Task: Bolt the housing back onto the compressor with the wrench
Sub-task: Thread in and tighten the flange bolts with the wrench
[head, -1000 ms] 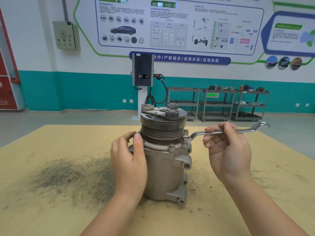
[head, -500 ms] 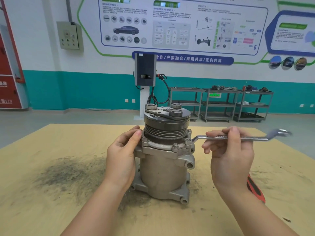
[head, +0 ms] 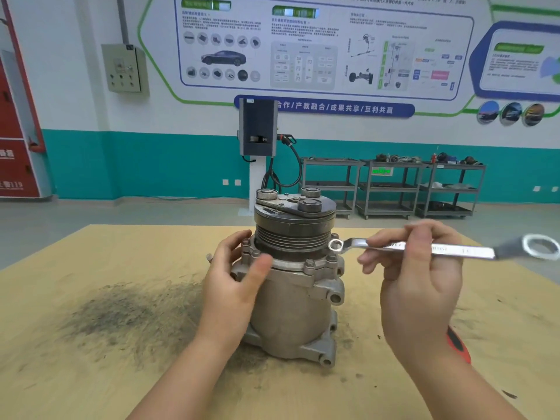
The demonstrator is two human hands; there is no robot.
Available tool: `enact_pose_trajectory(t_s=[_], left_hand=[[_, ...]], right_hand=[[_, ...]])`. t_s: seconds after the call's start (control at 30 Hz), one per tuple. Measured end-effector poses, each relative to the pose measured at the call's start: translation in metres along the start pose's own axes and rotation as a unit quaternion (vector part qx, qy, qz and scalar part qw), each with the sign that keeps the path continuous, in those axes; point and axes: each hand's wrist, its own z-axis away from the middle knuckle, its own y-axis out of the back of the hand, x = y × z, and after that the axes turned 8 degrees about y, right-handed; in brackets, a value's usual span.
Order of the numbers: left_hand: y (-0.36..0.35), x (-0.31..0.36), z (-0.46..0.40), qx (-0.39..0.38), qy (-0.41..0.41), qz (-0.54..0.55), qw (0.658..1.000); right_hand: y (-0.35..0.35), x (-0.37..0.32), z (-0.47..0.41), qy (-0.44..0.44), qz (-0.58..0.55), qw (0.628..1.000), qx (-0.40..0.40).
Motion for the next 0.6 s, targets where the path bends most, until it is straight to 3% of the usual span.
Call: enact_pose_trajectory(t_s=[0.1,0.2,0.33,0.43,0.5,0.6], left_hand=[[0.004,0.001,-0.002,-0.025,-0.022,-0.099,0.995],[0.006,0.002,-0.004,-0.032,-0.004,-0.116,0.993],[0.006,0.004,-0.003,-0.052,-0.009,-0.090,0.995],[0.004,0.005,-0.001,-0.045,-0.024,-0.071,0.996],[0.004,0.005,0.000,-0.041,-0.030,-0.071,0.996],[0.004,0.005,0.001,-0.034,-0.040,-0.082,0.995]], right_hand=[[0.008,0.007,-0.014,-0.167,-0.046,0.983,0.054],[0.013,0.017,-0.024,-0.303,-0.118,0.944,0.059],[0.018,0.022,-0.031,-0.367,-0.163,0.915,0.043],[0.014,0.020,-0.024,-0.272,-0.120,0.955,0.021],[0.010,0.020,-0.012,-0.147,-0.053,0.988,0.008],[0.006,0.017,0.006,0.037,0.010,0.999,-0.021]])
